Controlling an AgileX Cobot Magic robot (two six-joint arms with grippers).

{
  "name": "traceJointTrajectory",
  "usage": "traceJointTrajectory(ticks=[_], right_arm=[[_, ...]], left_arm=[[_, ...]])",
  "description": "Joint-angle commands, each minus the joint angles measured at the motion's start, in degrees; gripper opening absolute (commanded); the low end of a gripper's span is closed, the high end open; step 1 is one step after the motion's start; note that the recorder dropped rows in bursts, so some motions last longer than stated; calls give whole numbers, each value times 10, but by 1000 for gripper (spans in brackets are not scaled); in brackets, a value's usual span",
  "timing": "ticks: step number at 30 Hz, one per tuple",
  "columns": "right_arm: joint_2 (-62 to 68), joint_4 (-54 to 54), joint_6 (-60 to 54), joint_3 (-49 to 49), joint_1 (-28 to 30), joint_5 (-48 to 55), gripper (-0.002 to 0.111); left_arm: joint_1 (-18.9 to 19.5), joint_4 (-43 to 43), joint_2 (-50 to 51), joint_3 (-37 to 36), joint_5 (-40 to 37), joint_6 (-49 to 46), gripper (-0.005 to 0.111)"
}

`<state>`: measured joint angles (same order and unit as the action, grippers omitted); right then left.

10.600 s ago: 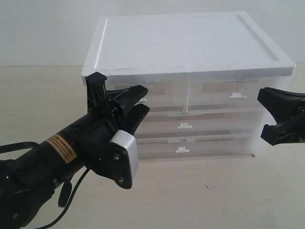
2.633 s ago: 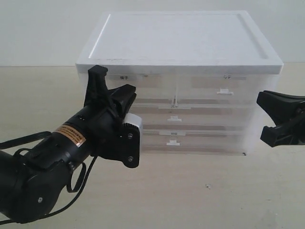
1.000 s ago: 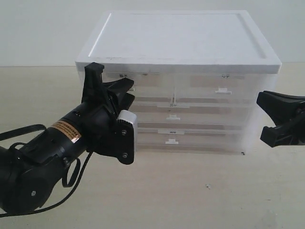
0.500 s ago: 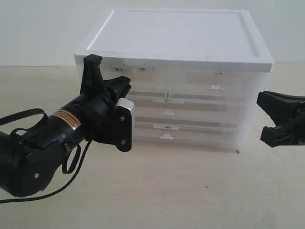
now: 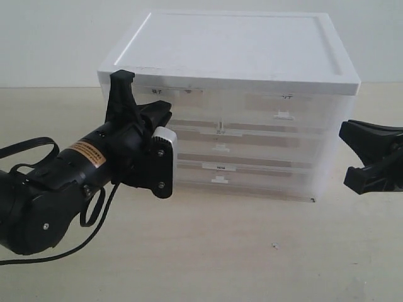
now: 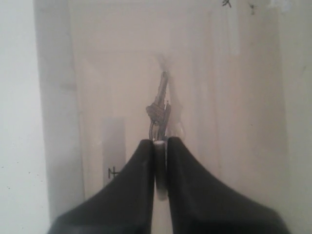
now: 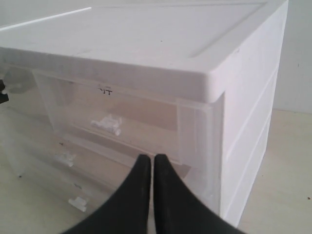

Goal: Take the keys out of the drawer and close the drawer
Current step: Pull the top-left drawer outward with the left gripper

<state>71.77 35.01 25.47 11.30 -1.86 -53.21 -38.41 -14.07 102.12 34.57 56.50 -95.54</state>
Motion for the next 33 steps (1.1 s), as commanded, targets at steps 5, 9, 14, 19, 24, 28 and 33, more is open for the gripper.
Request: traceJointTrajectory(ticks=[5,9,14,19,24,28,33], right_arm=[[2,0,-7,3,0,-1,0],[2,0,-7,3,0,-1,0],[2,0,-6,3,0,1,0],[2,0,-6,3,0,1,0],[2,0,-6,3,0,1,0],[2,0,-6,3,0,1,0],[2,0,-6,3,0,1,0]], left_arm=[[-35,-53,-23,-30,-81,11,5],[-49,-65,-28,-36,-93,11,5],[-73,-77,-38,-42,-101,4,5],[-98,-127,-58,-55,-95,-40,5],[-120,-151,-103,-83,-97,-47,5],[-136,-166,-143,-96,-54,-49,5],[-128,-145,-174,-84,-34,-8,6]])
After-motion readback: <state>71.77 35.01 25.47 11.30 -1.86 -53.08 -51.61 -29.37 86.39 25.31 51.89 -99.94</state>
